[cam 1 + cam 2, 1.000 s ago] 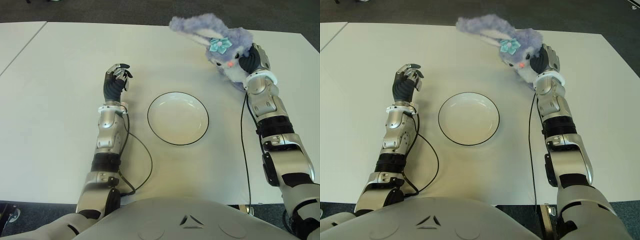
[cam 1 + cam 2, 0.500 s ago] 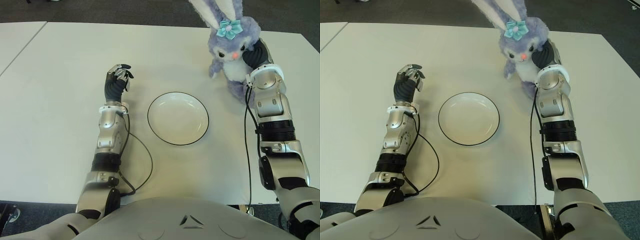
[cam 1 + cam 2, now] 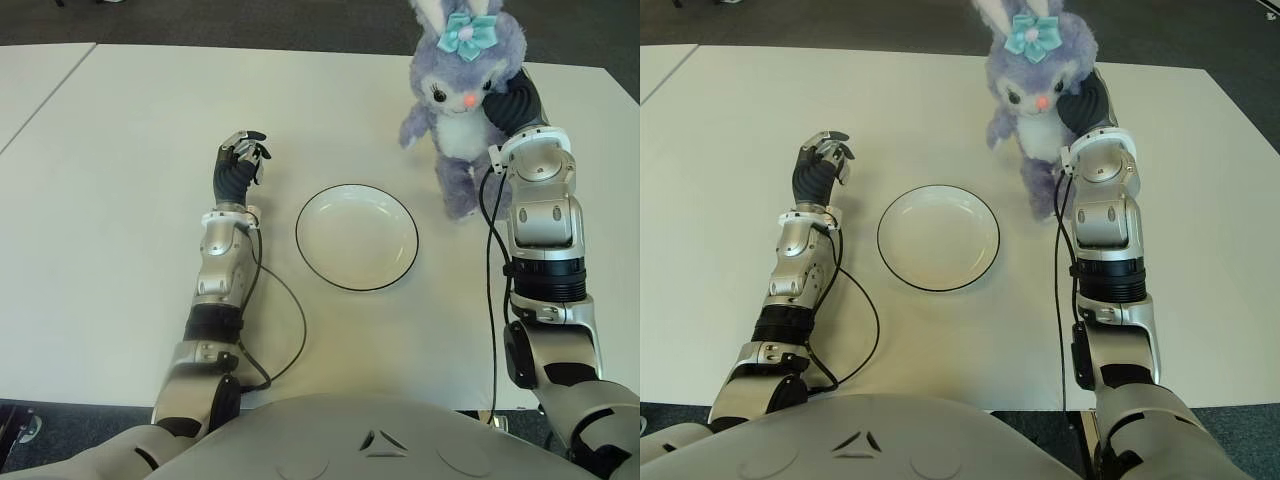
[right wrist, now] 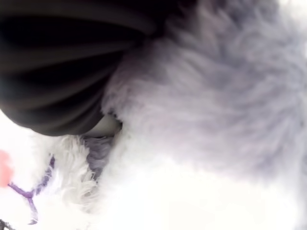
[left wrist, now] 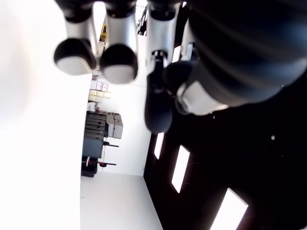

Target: Put the doll into the plate.

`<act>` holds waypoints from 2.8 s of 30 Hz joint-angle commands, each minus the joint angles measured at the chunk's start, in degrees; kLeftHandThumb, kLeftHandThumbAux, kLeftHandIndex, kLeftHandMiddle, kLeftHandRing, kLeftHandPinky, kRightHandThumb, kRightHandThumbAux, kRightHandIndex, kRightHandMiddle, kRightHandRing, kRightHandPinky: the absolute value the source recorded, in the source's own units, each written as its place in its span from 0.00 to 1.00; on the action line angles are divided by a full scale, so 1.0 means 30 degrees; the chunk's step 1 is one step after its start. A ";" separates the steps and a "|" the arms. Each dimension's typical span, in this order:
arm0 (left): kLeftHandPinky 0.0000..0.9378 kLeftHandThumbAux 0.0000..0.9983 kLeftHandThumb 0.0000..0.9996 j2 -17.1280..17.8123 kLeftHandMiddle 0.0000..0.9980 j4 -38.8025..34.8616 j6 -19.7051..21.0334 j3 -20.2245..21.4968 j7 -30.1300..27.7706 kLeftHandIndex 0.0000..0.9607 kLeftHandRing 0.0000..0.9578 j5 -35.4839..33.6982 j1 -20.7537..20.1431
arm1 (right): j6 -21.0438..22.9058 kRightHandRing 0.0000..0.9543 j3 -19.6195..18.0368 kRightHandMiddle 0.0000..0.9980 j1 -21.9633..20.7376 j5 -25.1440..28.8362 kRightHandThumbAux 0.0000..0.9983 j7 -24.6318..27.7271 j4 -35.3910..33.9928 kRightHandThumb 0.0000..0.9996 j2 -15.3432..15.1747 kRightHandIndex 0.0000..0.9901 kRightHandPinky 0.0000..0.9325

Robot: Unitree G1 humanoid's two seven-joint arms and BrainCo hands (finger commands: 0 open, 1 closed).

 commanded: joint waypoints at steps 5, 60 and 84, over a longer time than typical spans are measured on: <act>0.94 0.71 0.71 -0.0481 0.89 0.1890 0.0161 -0.0071 -0.0224 0.46 0.93 0.0146 0.1708 | 0.0984 0.92 -0.2575 0.50 -0.0022 0.3215 0.62 0.0239 -0.1533 0.97 0.1559 0.87 0.95; 0.93 0.71 0.71 -0.0732 0.89 0.3613 -0.0564 -0.0006 -0.0313 0.46 0.93 0.0725 0.0512 | 1.5895 0.93 -0.6327 0.50 -0.5839 1.2838 0.62 -0.2854 -0.7467 0.97 0.5863 0.81 0.96; 0.93 0.71 0.71 -0.0624 0.89 0.3909 -0.0749 0.0084 -0.0414 0.46 0.93 0.0816 0.0078 | 1.1866 0.91 -0.2284 0.50 -0.0318 1.2141 0.63 -0.1689 -0.8199 0.97 0.6228 0.81 0.95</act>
